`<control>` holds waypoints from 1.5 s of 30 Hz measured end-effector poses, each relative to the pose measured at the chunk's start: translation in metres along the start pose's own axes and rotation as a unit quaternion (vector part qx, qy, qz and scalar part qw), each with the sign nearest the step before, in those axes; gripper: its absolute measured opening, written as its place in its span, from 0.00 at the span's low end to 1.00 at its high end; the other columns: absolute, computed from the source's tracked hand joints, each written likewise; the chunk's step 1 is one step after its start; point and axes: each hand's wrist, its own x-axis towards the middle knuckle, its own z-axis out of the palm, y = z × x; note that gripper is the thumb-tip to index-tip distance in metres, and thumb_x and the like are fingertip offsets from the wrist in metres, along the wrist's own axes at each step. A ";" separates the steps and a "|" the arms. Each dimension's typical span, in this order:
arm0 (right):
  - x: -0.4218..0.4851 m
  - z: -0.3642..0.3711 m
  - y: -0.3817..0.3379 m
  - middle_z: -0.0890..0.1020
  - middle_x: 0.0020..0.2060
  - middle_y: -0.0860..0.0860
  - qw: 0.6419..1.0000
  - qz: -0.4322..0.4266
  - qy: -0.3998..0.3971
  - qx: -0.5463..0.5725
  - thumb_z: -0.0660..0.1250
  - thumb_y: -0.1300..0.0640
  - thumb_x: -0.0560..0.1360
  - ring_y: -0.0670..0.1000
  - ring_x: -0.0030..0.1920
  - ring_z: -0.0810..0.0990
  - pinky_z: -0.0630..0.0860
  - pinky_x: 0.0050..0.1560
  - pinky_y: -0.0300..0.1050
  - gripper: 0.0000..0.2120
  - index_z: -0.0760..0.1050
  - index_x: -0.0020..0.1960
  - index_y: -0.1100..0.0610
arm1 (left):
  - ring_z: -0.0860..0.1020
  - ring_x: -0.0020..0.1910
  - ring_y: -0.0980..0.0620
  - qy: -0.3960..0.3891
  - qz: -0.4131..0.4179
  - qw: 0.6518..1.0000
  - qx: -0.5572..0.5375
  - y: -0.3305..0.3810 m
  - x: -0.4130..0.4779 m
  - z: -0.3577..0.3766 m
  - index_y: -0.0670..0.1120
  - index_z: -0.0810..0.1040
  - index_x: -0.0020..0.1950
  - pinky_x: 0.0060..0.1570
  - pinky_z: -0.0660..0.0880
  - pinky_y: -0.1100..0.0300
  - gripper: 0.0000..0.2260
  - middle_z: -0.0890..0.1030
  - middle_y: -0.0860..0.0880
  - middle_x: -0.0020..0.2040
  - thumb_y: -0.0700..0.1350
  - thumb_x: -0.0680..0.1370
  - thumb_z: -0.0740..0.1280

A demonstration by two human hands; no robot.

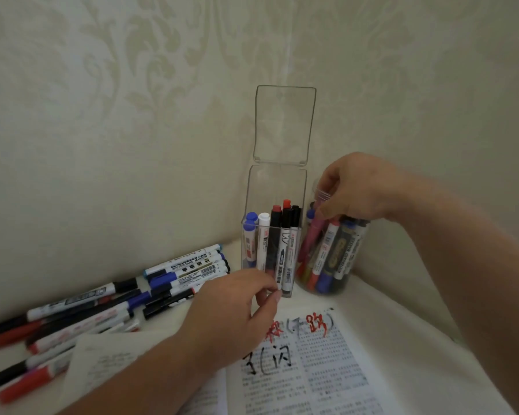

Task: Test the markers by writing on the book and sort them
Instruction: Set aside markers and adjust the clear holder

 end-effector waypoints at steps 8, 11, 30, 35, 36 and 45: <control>0.001 0.003 0.001 0.87 0.43 0.51 0.995 -0.010 0.020 0.096 0.79 0.55 0.70 0.54 0.40 0.87 0.85 0.45 0.57 0.20 0.72 0.56 0.49 | 0.73 0.38 0.67 -0.007 -0.014 1.000 -0.006 0.002 0.000 -0.002 0.56 0.80 0.47 0.37 0.65 0.76 0.08 0.77 0.61 0.38 0.55 0.78 0.63; 0.003 -0.002 0.002 0.86 0.47 0.50 0.988 -0.018 0.084 0.128 0.78 0.53 0.70 0.51 0.44 0.85 0.82 0.43 0.48 0.14 0.76 0.51 0.48 | 0.74 0.39 0.67 -0.009 -0.013 1.000 -0.005 0.002 0.000 -0.003 0.56 0.80 0.47 0.38 0.65 0.76 0.08 0.77 0.62 0.38 0.55 0.78 0.63; 0.000 0.002 0.005 0.87 0.44 0.46 0.993 -0.095 -0.072 0.019 0.69 0.55 0.77 0.52 0.44 0.86 0.83 0.51 0.55 0.10 0.74 0.56 0.44 | 0.74 0.39 0.66 -0.025 -0.024 0.999 -0.002 0.000 0.000 -0.001 0.56 0.80 0.47 0.36 0.63 0.74 0.08 0.76 0.63 0.37 0.55 0.78 0.63; -0.004 0.007 0.007 0.86 0.41 0.54 0.994 -0.095 -0.037 0.040 0.57 0.58 0.80 0.58 0.45 0.86 0.83 0.49 0.59 0.14 0.75 0.56 0.43 | 0.74 0.39 0.67 -0.021 -0.017 1.000 -0.004 0.000 0.000 -0.001 0.56 0.80 0.47 0.37 0.63 0.74 0.09 0.76 0.63 0.37 0.56 0.78 0.62; -0.005 0.007 0.006 0.86 0.42 0.55 0.994 -0.096 -0.031 0.042 0.56 0.57 0.81 0.59 0.45 0.85 0.83 0.49 0.58 0.14 0.75 0.57 0.42 | 0.73 0.38 0.67 -0.021 -0.016 1.000 -0.003 0.000 0.000 -0.001 0.57 0.80 0.47 0.37 0.64 0.75 0.08 0.76 0.64 0.37 0.56 0.78 0.62; -0.009 0.009 0.005 0.72 0.74 0.41 0.991 -0.118 -0.052 -0.045 0.47 0.32 0.81 0.49 0.73 0.69 0.63 0.75 0.53 0.26 0.64 0.76 0.37 | 0.74 0.39 0.68 -0.021 -0.017 1.000 -0.002 0.002 -0.001 -0.002 0.57 0.79 0.47 0.36 0.65 0.76 0.07 0.73 0.66 0.35 0.55 0.78 0.63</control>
